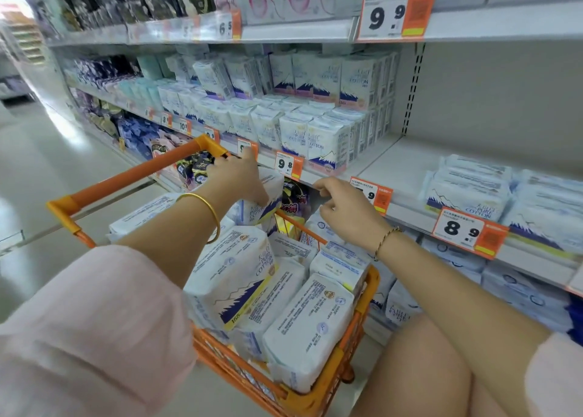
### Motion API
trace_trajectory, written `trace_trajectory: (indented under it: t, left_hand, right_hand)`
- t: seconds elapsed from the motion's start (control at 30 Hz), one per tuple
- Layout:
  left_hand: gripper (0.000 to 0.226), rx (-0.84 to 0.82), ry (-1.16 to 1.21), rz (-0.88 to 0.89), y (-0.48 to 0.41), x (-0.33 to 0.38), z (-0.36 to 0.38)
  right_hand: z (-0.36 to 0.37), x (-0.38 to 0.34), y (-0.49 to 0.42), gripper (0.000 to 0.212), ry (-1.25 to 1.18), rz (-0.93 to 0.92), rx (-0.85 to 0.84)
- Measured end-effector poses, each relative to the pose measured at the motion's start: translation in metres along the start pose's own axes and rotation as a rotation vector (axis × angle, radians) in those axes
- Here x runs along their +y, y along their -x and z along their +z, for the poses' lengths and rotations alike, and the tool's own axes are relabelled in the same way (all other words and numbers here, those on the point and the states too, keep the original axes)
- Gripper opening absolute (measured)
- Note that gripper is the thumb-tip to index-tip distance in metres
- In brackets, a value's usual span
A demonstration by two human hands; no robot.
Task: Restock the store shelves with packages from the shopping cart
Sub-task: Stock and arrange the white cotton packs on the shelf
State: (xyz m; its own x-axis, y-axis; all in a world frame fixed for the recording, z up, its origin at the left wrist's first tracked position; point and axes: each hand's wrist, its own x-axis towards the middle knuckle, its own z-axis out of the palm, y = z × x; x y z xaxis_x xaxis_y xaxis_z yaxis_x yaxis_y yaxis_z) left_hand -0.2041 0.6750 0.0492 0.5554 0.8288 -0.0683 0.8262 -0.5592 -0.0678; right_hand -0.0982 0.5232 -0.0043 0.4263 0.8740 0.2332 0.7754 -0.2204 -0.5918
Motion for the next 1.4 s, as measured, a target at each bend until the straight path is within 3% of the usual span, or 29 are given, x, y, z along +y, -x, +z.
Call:
trace_trajectory:
  t: [0.1,0.23,0.47,0.6,0.67,0.8,0.97,1.13,1.23,1.33,1.4]
  left_hand:
    - [0.088,0.088,-0.008,0.170,0.008,0.030,-0.026]
    - [0.069,0.242,0.083,0.576,0.017,0.091,-0.046]
    - [0.054,0.539,0.225,1.033,0.009,0.209,-0.047]
    - [0.044,0.797,0.331,1.020,-0.015,0.261,-0.032]
    - [0.043,0.701,0.376,0.952,-0.028,0.281,-0.013]
    - [0.044,0.295,0.227,0.947,-0.046,0.304,0.026]
    - [0.050,0.105,0.206,0.986,-0.059,0.315,0.050]
    - [0.081,0.107,0.153,1.040,-0.070,0.321,0.073]
    - [0.075,0.122,0.170,1.039,-0.069,0.320,0.072]
    - [0.051,0.075,0.201,1.013,-0.065,0.319,0.070]
    - [0.052,0.060,0.201,1.008,-0.065,0.320,0.070]
  right_hand:
    - [-0.017,0.004,0.001,0.053,-0.166,0.035,0.102]
    - [-0.070,0.030,0.011,0.077,-0.266,0.082,0.257]
    - [-0.172,0.111,0.032,0.091,0.090,0.196,0.316]
    - [-0.202,0.146,0.021,0.073,0.315,0.263,0.610]
    - [-0.208,0.169,0.009,0.072,0.452,0.355,0.665]
    - [-0.208,0.213,-0.018,0.072,0.516,0.456,0.575]
    - [-0.201,0.245,-0.041,0.073,0.387,0.547,0.557]
    - [-0.197,0.262,-0.051,0.067,0.431,0.640,0.259]
    - [-0.196,0.272,-0.053,0.059,0.420,0.701,0.136]
    - [-0.192,0.275,-0.053,0.039,0.414,0.693,0.055]
    - [-0.189,0.273,-0.050,0.038,0.413,0.708,0.043]
